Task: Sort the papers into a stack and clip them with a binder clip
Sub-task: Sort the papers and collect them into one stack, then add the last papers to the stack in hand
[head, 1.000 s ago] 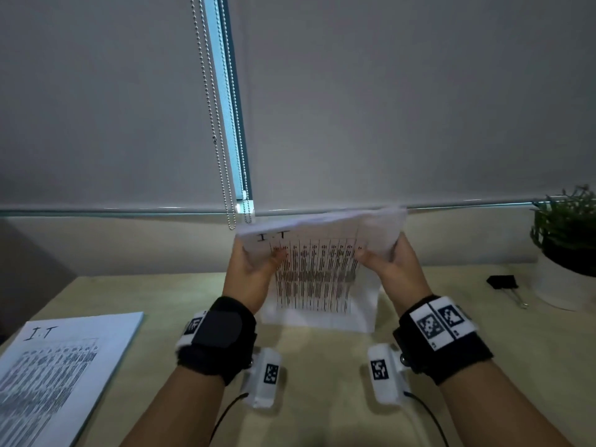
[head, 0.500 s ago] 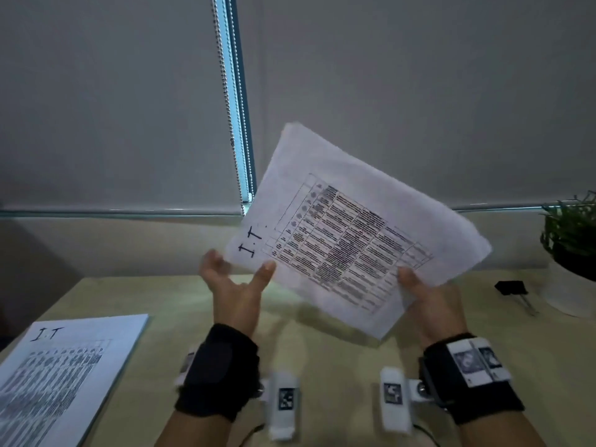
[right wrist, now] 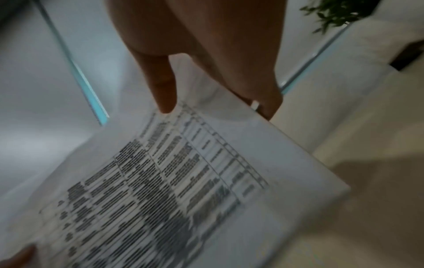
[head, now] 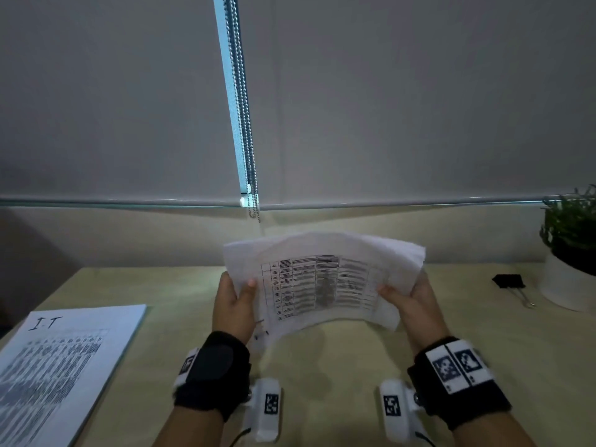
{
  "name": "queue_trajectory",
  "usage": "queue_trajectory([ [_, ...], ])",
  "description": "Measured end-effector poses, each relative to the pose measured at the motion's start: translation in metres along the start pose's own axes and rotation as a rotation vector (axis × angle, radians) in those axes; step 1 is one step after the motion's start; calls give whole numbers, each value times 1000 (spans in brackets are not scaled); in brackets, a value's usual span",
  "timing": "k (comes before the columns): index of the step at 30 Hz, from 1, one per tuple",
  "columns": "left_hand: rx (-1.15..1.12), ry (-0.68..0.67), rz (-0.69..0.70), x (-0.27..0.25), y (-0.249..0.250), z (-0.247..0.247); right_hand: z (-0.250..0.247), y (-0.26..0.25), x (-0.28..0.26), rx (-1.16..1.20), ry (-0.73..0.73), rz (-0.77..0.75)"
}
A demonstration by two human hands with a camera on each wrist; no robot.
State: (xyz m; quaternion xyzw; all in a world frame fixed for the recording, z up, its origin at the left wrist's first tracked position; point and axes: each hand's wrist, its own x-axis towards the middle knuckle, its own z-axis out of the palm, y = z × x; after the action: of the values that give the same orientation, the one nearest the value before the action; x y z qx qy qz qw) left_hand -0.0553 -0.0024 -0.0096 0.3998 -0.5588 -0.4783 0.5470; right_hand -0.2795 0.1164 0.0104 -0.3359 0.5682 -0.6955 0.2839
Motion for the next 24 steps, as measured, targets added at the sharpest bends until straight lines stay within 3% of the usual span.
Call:
queue_trajectory([
  [3, 122, -1, 146, 9, 28, 1, 3, -32, 3, -538, 315, -364],
  [5, 269, -36, 313, 13, 54, 5, 13, -62, -1, -950, 225, -632],
  [7, 391, -112, 495, 13, 78, 16, 25, -79, 3, -1188, -12, -679],
  [9, 491, -109, 635, 12, 94, 24, 30, -89, 11, -1113, -100, -585],
  [10, 547, -34, 665, 13, 98, 25, 28, -92, 16, -1013, -93, -530],
  [11, 599, 81, 649, 16, 98, 23, 26, -93, 20, -925, -56, -488],
  [13, 547, 243, 451, 19, 92, 16, 20, -91, 21, -740, 19, -389],
  [14, 429, 208, 302, 17, 91, 15, 20, -89, 20, -620, 31, -323],
  [17, -70, -100, -51, 4, 86, 21, 30, -74, 13, -331, -22, -131],
  [21, -120, -98, -118, 6, 70, 4, 36, -48, 6, -122, -66, 50],
  [24, -47, -111, -141, 31, 62, -52, 14, -26, -8, -144, -100, 146],
])
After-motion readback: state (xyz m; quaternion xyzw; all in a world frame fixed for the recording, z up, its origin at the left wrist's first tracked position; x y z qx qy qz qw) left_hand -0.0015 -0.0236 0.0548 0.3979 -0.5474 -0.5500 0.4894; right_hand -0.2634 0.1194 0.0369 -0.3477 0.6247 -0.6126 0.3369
